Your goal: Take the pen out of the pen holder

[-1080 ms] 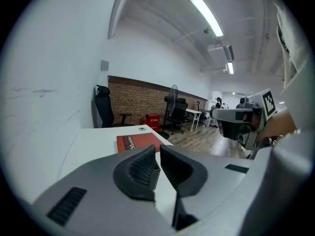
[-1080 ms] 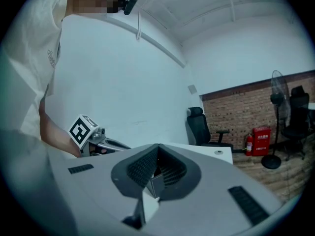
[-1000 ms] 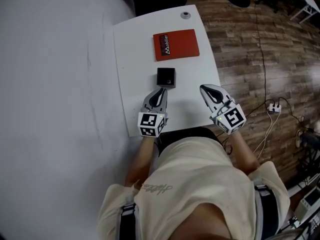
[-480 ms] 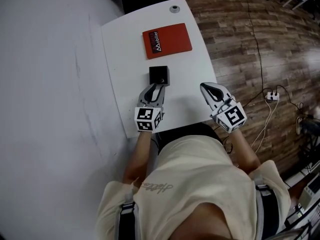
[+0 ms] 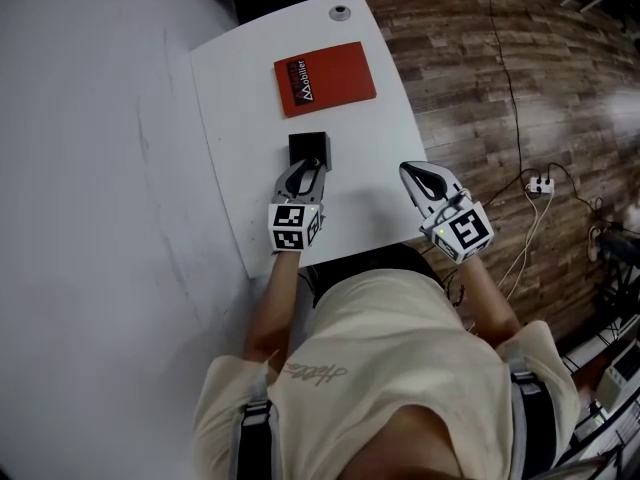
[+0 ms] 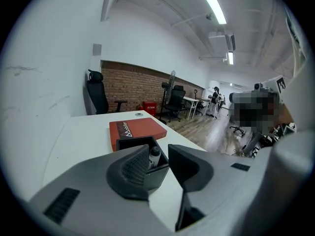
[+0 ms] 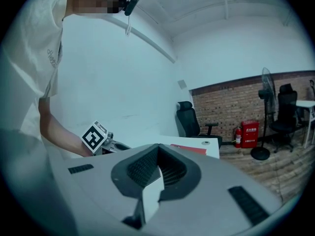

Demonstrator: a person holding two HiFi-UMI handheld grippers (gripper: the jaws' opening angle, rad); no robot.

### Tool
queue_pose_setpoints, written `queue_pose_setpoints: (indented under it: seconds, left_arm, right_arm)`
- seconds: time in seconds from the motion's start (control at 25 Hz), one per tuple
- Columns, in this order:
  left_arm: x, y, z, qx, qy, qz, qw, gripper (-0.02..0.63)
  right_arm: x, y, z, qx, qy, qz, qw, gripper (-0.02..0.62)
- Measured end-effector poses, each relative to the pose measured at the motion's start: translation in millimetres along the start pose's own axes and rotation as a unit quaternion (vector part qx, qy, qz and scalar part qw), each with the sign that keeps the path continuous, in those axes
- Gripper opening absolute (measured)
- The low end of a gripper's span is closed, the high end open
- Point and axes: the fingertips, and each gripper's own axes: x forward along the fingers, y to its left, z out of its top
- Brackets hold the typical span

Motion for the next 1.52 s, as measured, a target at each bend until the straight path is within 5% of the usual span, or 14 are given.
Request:
queue_pose_setpoints:
  seconds: [0.56, 1.52]
  left_arm:
    - [20, 7, -10, 0.001, 0.015, 0.006, 0.9999, 0.108]
    - [-2, 11, 22, 0.019, -0.025, 0.024, 0.9992, 0.089]
  right_arm:
    - [5, -8, -4, 0.013, 0.003, -0.001, 1.0, 0.006]
    - [7, -3, 2, 0.01, -0.011, -0.006, 1.0, 0.006]
